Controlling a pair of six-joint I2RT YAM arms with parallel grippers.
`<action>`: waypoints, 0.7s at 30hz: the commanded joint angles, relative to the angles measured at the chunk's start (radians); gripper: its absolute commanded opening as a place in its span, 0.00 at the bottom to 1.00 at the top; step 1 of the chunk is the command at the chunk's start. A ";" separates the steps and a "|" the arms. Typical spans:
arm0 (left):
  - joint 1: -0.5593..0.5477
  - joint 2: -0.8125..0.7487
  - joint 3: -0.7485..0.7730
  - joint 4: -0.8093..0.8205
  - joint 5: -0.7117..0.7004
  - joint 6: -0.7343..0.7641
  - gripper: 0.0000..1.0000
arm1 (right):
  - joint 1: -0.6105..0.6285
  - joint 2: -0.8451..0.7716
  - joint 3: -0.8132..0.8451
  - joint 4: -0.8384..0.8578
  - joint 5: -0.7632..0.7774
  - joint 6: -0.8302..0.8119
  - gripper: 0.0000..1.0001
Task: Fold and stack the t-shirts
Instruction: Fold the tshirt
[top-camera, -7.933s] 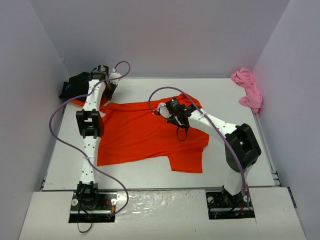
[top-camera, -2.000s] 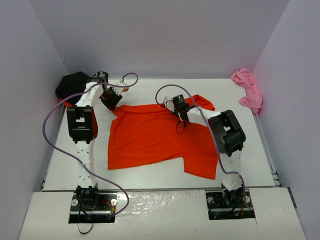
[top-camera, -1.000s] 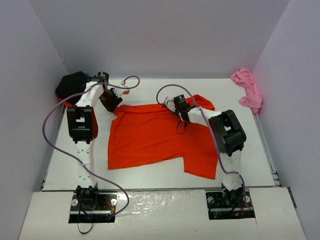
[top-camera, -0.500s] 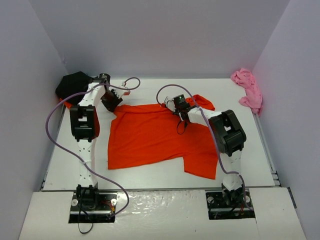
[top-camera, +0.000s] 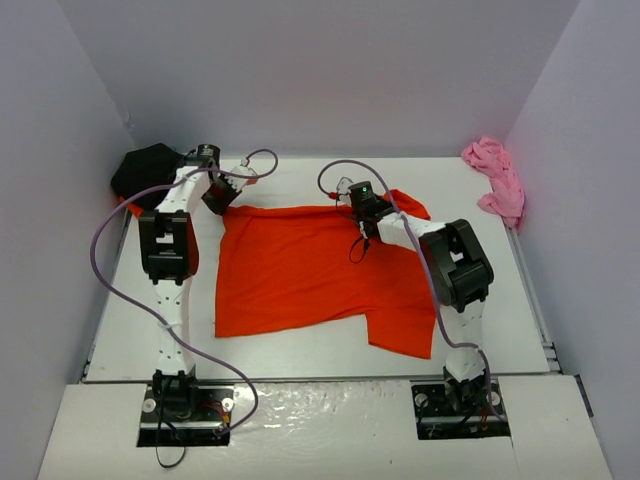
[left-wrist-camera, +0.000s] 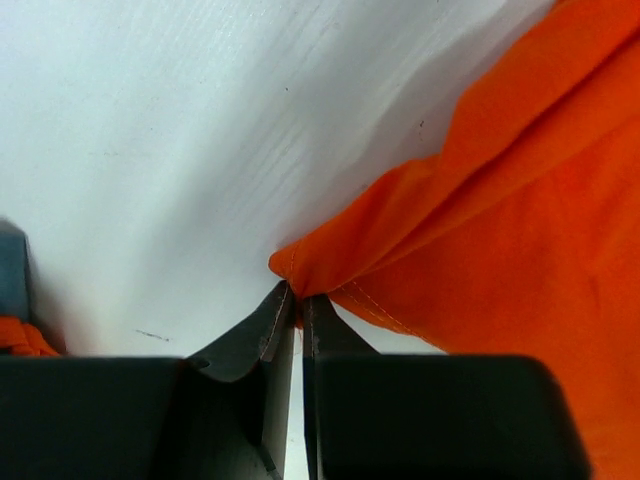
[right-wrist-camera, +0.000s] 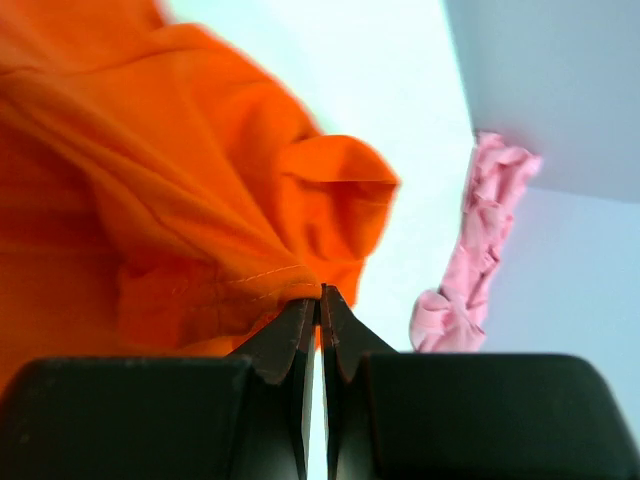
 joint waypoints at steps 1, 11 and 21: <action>0.001 -0.167 0.029 0.032 -0.004 -0.037 0.00 | -0.036 -0.082 0.081 0.118 0.160 -0.009 0.00; 0.002 -0.193 0.194 -0.057 0.022 -0.083 0.00 | -0.065 -0.070 0.184 0.107 0.182 -0.050 0.00; -0.001 -0.102 0.347 -0.159 0.003 -0.090 0.00 | -0.080 -0.001 0.264 0.097 0.167 -0.103 0.00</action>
